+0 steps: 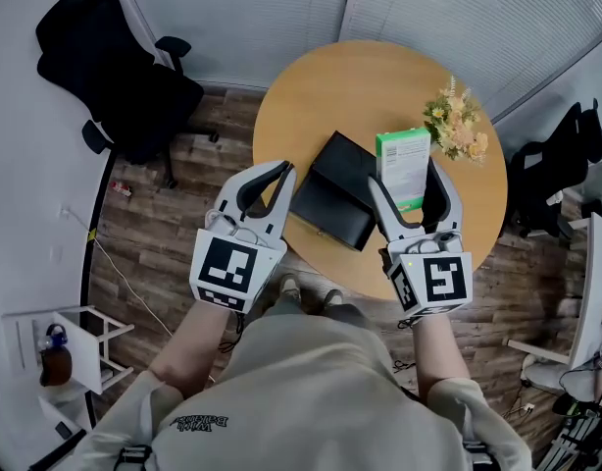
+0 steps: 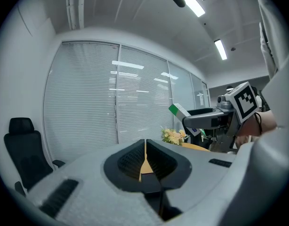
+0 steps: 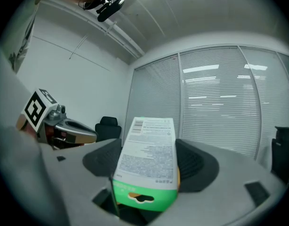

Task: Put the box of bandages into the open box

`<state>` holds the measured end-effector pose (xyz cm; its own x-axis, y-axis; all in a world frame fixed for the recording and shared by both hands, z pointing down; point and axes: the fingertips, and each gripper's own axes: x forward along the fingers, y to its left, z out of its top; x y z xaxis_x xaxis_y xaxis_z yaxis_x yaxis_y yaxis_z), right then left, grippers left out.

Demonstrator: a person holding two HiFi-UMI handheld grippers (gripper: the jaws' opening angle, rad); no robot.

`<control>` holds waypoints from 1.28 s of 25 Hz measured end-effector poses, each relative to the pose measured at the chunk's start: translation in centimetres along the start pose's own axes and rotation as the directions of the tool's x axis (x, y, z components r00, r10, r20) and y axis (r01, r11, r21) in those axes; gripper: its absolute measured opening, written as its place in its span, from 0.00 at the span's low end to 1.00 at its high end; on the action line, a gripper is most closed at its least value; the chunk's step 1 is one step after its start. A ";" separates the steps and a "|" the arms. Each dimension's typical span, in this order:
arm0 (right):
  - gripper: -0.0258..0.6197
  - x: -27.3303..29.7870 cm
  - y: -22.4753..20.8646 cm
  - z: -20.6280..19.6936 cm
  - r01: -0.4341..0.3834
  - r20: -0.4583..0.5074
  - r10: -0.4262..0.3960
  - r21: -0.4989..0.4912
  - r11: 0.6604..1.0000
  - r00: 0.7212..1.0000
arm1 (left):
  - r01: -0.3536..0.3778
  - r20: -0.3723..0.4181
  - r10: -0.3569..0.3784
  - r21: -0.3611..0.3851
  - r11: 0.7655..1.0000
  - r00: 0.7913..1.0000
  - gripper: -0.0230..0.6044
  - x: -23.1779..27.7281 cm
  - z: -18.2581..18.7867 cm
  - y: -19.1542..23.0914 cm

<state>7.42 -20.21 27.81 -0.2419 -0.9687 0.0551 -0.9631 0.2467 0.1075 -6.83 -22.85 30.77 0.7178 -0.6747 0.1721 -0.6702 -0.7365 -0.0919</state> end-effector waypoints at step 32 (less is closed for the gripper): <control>0.56 1.7 1.2 -6.0 -0.334 -0.226 0.323 -0.011 0.942 0.919 | -0.090 -0.106 0.090 0.009 0.996 0.990 0.09 2.8 -2.1 -2.1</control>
<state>6.55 -21.39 34.03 -0.5072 -0.8044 0.3093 -0.8255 0.5566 0.0937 -3.82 -23.13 33.55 0.6304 -0.7292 0.2662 -0.7302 -0.6734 -0.1155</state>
